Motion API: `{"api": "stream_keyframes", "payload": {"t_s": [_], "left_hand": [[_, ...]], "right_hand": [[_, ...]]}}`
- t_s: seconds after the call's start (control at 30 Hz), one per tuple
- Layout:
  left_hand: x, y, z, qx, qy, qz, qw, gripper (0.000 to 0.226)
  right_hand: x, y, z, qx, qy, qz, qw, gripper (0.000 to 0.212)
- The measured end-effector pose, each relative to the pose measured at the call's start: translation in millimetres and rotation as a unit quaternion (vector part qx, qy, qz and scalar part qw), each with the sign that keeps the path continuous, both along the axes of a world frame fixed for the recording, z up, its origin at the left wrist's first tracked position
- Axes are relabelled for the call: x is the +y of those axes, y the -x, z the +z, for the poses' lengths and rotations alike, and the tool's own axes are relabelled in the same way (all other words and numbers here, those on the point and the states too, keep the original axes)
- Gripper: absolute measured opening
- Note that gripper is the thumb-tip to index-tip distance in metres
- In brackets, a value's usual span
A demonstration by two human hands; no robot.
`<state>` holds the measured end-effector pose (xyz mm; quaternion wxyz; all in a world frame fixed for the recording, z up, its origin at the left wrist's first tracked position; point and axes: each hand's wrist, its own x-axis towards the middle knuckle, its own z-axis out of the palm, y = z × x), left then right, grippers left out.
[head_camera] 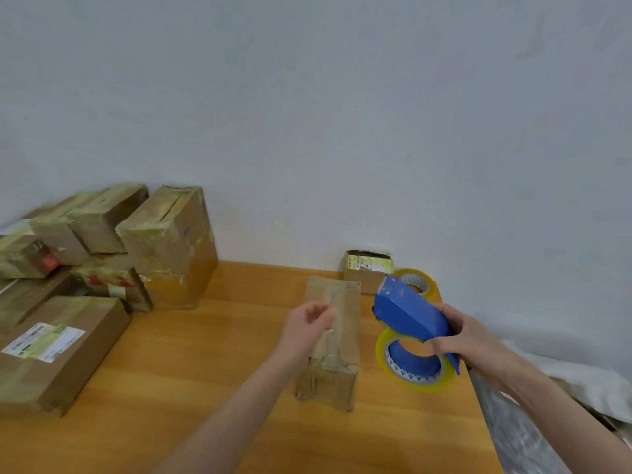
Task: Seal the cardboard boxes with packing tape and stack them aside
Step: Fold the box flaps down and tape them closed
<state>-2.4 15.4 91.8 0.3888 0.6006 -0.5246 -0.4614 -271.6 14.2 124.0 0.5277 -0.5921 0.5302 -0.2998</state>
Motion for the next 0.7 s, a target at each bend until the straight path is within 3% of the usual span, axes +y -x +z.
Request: {"api": "stream_keyframes", "payload": {"t_s": [0.03,0.1,0.27,0.47,0.7], "left_hand": [[-1,2,9,0.085,-0.037,0.016,0.996,0.034],[1,7,23,0.157,-0.079,0.016,0.984,0.039],[9,24,30,0.174,-0.127,-0.026,0.976,0.047],[11,21,23,0.178,-0.139,-0.026,0.974,0.033],[16,25,17,0.191,-0.188,-0.035,0.963,0.039]], "right_hand": [[2,-2,1,0.011,0.005,0.016,1.0,0.075],[6,-6,3,0.023,0.008,0.046,0.999,0.074],[9,-13,1,0.039,-0.004,0.078,0.996,0.075],[12,-12,-3,0.051,-0.018,0.08,0.995,0.076],[15,-14,-5,0.05,-0.016,0.083,0.995,0.076]]}}
